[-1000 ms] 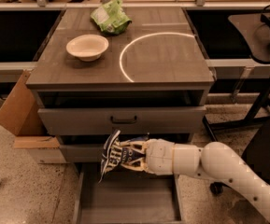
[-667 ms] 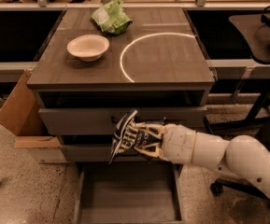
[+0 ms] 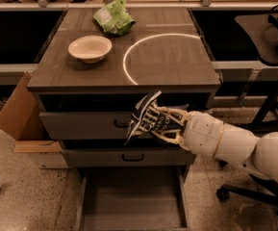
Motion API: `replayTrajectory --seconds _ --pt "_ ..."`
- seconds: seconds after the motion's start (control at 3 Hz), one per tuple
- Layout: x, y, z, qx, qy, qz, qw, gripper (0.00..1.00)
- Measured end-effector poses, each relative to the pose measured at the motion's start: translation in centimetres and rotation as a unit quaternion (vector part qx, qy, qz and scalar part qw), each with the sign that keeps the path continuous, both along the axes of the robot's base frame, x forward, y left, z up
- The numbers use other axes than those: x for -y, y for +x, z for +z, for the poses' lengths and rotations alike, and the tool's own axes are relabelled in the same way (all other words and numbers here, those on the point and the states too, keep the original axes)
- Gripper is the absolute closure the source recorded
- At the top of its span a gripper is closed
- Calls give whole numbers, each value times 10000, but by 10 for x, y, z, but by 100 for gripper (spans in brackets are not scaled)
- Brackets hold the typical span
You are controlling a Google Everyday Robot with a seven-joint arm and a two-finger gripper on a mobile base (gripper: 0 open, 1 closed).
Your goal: Pick blue chip bag from bottom drawer and place on counter
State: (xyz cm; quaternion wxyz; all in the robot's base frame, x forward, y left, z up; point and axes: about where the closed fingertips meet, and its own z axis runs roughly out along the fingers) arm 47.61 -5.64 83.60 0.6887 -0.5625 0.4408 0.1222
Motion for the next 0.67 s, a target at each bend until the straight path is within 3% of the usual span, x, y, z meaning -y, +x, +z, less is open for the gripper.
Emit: replayTrajectory --seconds 0.67 --pt "-21 46 70 617 -180 125 9979 100"
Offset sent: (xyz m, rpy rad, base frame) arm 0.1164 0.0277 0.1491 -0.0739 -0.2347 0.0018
